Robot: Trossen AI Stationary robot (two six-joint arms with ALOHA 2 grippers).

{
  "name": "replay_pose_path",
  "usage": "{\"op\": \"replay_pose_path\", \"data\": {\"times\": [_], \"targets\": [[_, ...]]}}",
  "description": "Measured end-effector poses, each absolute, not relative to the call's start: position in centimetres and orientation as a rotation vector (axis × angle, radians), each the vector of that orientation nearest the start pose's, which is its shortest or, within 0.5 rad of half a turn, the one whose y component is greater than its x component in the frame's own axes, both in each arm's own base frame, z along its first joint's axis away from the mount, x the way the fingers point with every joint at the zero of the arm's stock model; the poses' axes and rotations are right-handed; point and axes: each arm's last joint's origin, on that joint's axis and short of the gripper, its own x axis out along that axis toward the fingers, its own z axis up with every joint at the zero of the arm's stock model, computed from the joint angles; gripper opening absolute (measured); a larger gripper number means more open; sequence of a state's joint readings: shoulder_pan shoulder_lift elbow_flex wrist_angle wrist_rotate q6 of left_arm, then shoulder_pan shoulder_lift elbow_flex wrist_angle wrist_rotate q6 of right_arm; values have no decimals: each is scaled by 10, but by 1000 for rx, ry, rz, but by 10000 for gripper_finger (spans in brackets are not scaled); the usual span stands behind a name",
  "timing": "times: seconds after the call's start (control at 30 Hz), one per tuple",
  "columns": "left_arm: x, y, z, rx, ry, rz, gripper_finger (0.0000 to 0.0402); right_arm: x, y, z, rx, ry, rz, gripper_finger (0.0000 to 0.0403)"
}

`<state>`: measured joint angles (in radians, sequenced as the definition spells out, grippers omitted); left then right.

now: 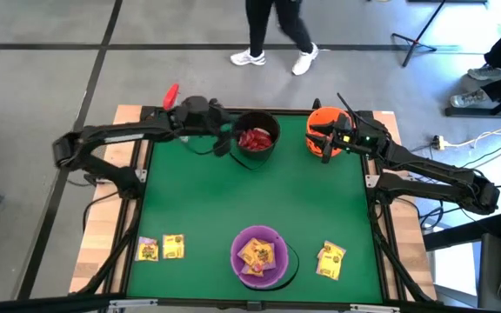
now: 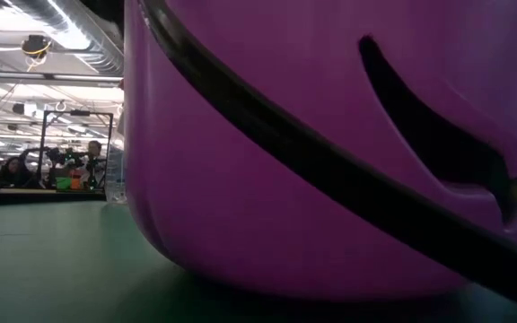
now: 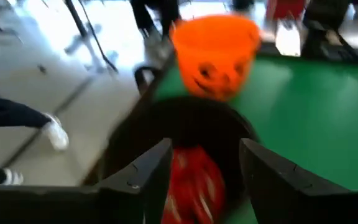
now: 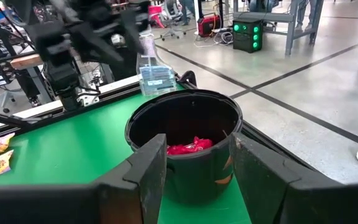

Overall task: Organize candy in baskets
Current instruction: Put the yellow candy pack into the purple bucket

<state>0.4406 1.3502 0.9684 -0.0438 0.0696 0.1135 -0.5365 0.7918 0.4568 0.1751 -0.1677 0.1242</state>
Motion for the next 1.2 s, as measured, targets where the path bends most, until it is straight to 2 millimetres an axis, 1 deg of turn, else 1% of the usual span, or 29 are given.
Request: {"op": "replay_pose_path", "data": {"times": [0.1,0.27,0.4,0.53,0.63,0.73,0.87,0.97,1.1,1.2], "targets": [[250,98,295,-28,551,275,174,158,-88,252,178,128,-377,177],[225,40,289,-126,815,171,173,158,-88,252,177,128,-377,177],[216,-10,278,-174,988,131,173,158,-88,252,177,127,-376,177],[213,-53,269,-251,1065,112,173,158,-88,252,179,127,-376,177],[208,-85,262,-275,1100,86,173,158,-88,252,179,127,-377,177],[202,-111,254,-283,1130,92,173,158,-88,252,180,128,-373,177],[193,-136,244,-337,1179,126,173,158,-88,252,181,128,-369,177],[185,-148,235,-339,1240,177,173,158,-88,252,181,129,-369,177],[174,-156,222,-369,1370,291,173,158,-88,252,181,129,-369,177],[169,-159,213,-385,1438,278,173,158,-88,252,180,129,-369,177]]}}
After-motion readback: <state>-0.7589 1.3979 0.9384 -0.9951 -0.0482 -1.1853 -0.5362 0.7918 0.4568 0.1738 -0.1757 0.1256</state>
